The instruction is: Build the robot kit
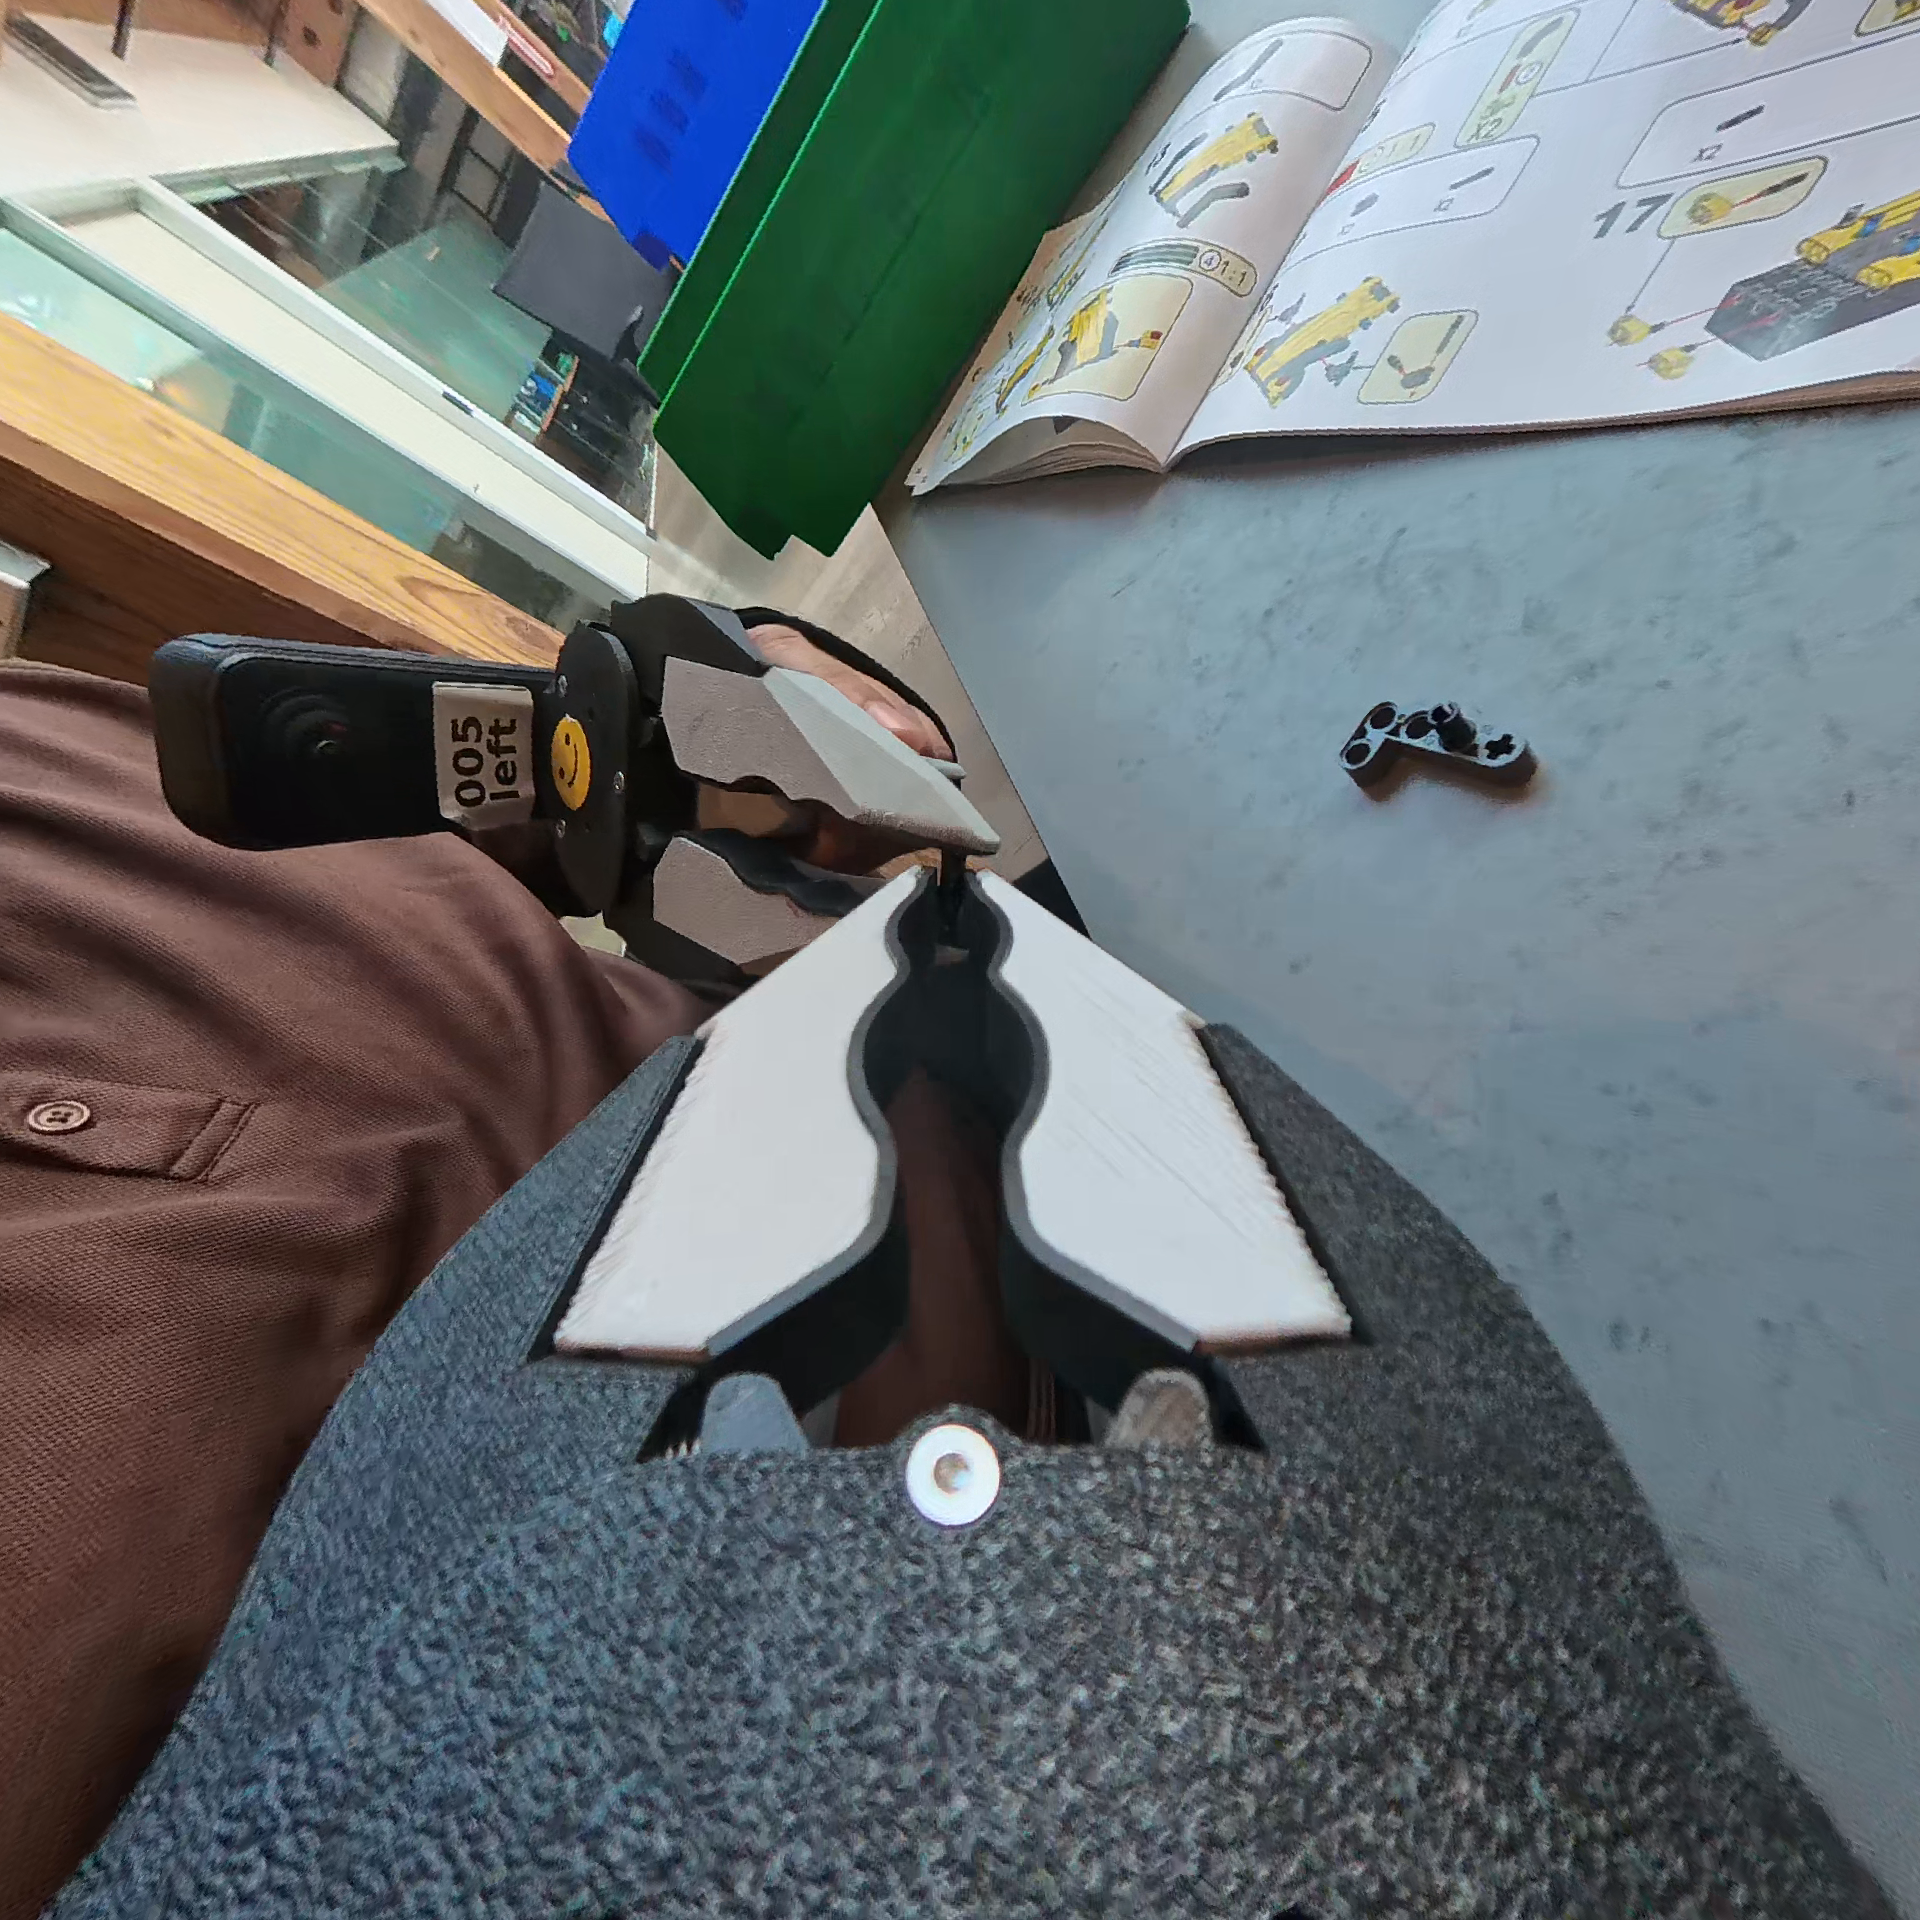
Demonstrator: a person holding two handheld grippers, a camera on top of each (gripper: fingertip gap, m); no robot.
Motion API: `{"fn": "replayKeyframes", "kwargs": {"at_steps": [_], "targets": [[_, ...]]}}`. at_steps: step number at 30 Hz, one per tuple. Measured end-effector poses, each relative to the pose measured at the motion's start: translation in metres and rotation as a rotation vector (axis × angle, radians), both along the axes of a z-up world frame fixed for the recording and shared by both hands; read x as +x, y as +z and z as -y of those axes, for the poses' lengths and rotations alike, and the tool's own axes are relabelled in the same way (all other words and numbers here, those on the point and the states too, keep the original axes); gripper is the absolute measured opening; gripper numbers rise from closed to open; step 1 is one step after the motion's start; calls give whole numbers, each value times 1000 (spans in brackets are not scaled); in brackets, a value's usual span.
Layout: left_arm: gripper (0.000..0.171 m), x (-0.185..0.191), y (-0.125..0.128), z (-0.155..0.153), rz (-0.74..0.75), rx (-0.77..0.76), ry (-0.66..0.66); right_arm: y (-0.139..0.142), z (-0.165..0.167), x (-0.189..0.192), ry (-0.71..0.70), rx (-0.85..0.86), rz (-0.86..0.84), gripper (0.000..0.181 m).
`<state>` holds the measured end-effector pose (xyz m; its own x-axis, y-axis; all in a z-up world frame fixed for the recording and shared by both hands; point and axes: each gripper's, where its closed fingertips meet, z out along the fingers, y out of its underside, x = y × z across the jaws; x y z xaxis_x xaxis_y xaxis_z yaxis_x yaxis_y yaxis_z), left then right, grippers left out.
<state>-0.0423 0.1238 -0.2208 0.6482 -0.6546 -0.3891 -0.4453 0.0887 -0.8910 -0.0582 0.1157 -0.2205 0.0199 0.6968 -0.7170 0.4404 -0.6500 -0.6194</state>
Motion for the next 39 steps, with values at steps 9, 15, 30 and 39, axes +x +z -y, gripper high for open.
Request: {"fn": "replayKeyframes", "kwargs": {"at_steps": [9, 15, 30, 39], "targets": [[13, -5, 2, -5, 20, 10, 26, 2, -4, -4, -82, -62, -61, 5], [13, -4, 1, -5, 4, 19, 30, -2, -2, -1, -73, -59, -53, 4], [8, -2, -8, -3, -50, 8, -1, -6, -5, 14, -17, 127, 82, 4], [3, 6, -16, 4, -121, 29, -46, -15, 3, 15, 37, 150, 133, 4]]}}
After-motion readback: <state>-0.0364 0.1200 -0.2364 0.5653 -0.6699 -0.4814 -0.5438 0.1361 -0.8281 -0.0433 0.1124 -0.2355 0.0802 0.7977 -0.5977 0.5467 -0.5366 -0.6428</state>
